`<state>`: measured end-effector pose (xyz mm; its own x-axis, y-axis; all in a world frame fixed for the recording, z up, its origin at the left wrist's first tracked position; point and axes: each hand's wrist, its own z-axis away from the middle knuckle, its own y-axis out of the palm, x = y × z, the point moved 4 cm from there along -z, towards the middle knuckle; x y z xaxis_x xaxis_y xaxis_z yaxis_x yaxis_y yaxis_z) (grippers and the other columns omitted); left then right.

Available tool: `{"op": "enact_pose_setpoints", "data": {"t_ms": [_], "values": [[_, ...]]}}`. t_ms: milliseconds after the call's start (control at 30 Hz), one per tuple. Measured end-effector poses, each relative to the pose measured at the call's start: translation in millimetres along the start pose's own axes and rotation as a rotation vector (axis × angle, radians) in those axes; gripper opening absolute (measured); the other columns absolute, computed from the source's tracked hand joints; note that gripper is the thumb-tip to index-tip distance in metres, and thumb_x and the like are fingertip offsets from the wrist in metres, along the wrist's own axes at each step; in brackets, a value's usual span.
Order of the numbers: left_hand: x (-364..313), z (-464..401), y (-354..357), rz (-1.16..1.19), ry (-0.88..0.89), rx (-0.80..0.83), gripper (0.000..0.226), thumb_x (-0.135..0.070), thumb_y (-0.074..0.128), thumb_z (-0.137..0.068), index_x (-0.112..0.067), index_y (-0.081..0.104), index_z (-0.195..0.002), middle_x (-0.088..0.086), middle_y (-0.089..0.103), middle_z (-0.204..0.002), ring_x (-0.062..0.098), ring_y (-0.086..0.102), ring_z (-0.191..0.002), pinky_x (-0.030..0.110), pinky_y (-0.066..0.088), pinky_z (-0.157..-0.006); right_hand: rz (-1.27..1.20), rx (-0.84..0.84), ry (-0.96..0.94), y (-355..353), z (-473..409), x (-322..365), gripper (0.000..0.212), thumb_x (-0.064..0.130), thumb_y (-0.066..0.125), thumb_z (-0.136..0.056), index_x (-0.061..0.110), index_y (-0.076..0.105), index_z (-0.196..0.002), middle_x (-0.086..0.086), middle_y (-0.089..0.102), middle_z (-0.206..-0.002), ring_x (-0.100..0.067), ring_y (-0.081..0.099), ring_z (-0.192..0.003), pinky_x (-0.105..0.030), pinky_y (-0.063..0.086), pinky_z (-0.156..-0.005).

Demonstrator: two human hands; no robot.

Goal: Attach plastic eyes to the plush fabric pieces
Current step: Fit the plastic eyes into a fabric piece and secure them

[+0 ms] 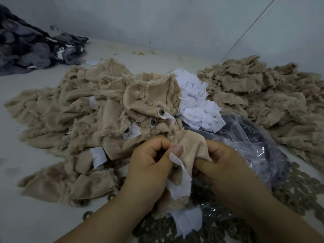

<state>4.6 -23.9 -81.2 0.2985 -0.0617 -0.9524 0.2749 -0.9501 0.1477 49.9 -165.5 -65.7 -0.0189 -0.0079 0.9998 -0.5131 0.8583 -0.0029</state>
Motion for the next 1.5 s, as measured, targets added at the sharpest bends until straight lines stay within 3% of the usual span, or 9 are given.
{"op": "enact_pose_setpoints", "data": {"t_ms": [200,533,633,733,833,933,1067,1233,1500], "values": [[4.3,-1.1,0.5,-0.065,0.023,0.016,0.025,-0.035,0.069,-0.081,-0.014,0.065,-0.069,0.006,0.057,-0.058,0.012,0.053,-0.056,0.029,0.048,-0.054,0.002,-0.136,-0.054,-2.6,-0.2,-0.8,0.030,-0.008,0.072,-0.081,0.020,0.078,-0.091,-0.005,0.079,-0.087,-0.020,0.076,-0.080,-0.023,0.059,-0.064],[2.3,0.1,2.3,-0.145,0.081,0.006,0.037,-0.046,0.063,-0.079,-0.010,0.062,-0.070,0.019,0.054,-0.064,0.034,0.049,-0.056,0.050,0.045,-0.053,-0.061,-0.173,-0.036,-2.7,0.0,-7.6,0.020,-0.004,0.073,-0.081,0.014,0.080,-0.085,-0.013,0.077,-0.081,-0.026,0.076,-0.071,-0.027,0.059,-0.059],[0.9,0.3,1.3,-0.158,0.078,-0.003,0.035,-0.046,0.063,-0.077,-0.012,0.063,-0.069,0.017,0.057,-0.064,0.034,0.052,-0.056,0.049,0.047,-0.053,-0.075,-0.155,0.025,-5.0,-3.0,-12.7,0.012,0.014,0.067,-0.079,0.005,0.074,-0.077,-0.021,0.068,-0.072,-0.032,0.062,-0.062,-0.034,0.054,-0.056],[-0.7,1.0,1.1,-0.183,0.083,-0.004,0.034,-0.044,0.064,-0.078,-0.012,0.062,-0.068,0.016,0.058,-0.063,0.033,0.055,-0.057,0.049,0.049,-0.053,-0.218,-0.142,0.066,-5.2,-1.3,-11.2,0.037,0.040,0.071,-0.065,0.004,0.072,-0.074,-0.022,0.067,-0.076,-0.037,0.063,-0.068,-0.044,0.057,-0.063],[-1.4,1.4,2.4,-0.220,0.103,-0.013,0.028,-0.028,0.067,-0.082,-0.004,0.060,-0.068,0.019,0.056,-0.063,0.040,0.053,-0.058,0.053,0.048,-0.053,-0.116,-0.105,0.014,-0.4,3.1,-5.4,0.063,0.061,0.083,-0.059,0.005,0.075,-0.086,-0.027,0.072,-0.087,-0.048,0.069,-0.077,-0.056,0.059,-0.070],[-1.6,1.0,3.6,-0.263,0.145,-0.018,0.022,-0.022,0.066,-0.081,-0.006,0.060,-0.067,0.012,0.056,-0.062,0.033,0.054,-0.059,0.047,0.049,-0.053,-0.082,-0.156,0.011,-0.4,3.5,-5.6,0.042,0.046,0.086,-0.064,0.010,0.078,-0.084,-0.020,0.075,-0.079,-0.036,0.071,-0.067,-0.040,0.058,-0.058],[-1.7,1.5,3.1,-0.255,0.157,-0.038,0.017,-0.024,0.069,-0.080,-0.012,0.062,-0.070,0.004,0.059,-0.065,0.023,0.055,-0.061,0.035,0.050,-0.056,-0.150,-0.165,0.069,-1.5,2.7,-8.0,0.035,0.036,0.080,-0.060,0.008,0.077,-0.081,-0.018,0.073,-0.071,-0.030,0.067,-0.057,-0.037,0.057,-0.054],[-1.1,1.3,1.9,-0.133,0.135,-0.013,0.014,-0.018,0.067,-0.083,-0.010,0.067,-0.072,0.011,0.064,-0.068,0.033,0.058,-0.064,0.038,0.052,-0.059,-0.199,-0.180,0.082,-2.4,-0.1,-11.7,0.025,0.021,0.079,-0.064,0.008,0.079,-0.084,-0.022,0.076,-0.084,-0.036,0.075,-0.074,-0.039,0.061,-0.063],[-3.7,1.6,2.5,-0.244,0.196,-0.018,0.020,-0.016,0.064,-0.083,-0.004,0.062,-0.067,0.010,0.059,-0.064,0.028,0.055,-0.059,0.037,0.049,-0.054,-0.122,-0.271,0.039,-6.9,1.9,-13.1,0.026,0.002,0.082,-0.073,0.015,0.076,-0.094,-0.013,0.078,-0.090,-0.031,0.076,-0.082,-0.042,0.063,-0.069]]}}
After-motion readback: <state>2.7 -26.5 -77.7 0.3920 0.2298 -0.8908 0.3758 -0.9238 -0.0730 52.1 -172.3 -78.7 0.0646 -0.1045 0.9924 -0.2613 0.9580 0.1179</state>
